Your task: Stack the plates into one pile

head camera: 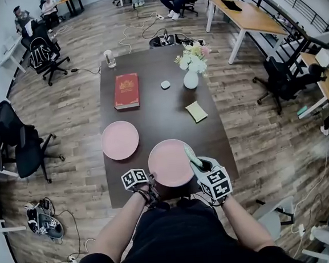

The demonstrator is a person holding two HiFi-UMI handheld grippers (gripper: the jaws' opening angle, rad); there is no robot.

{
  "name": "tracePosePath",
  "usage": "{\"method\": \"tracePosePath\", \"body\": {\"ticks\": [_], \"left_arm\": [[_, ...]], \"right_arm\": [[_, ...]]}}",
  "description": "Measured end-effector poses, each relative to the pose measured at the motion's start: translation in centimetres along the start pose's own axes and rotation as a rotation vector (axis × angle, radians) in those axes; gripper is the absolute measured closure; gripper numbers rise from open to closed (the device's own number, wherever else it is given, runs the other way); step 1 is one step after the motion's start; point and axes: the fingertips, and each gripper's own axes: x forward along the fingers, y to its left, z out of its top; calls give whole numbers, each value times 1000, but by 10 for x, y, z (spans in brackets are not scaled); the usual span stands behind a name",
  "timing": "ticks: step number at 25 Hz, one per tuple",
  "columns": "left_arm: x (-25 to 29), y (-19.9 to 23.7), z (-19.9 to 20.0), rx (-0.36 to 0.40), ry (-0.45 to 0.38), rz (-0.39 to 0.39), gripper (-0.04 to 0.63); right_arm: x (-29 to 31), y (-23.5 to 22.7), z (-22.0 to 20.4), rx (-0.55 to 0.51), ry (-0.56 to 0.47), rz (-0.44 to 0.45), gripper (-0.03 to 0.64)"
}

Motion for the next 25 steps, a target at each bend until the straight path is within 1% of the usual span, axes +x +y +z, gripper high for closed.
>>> {"method": "tracePosePath", "body": {"ticks": [11, 21, 25], "left_arm": [[32, 23, -7, 8, 39, 93, 566], [41, 32, -10, 31, 58, 174, 565], [42, 30, -11, 42, 64, 183, 555]], "right_arm": [[-9, -5, -17, 21, 29, -30, 532], [-8, -6, -22, 36, 30, -46, 532], [-8, -4, -21, 36, 31, -45, 532]]}}
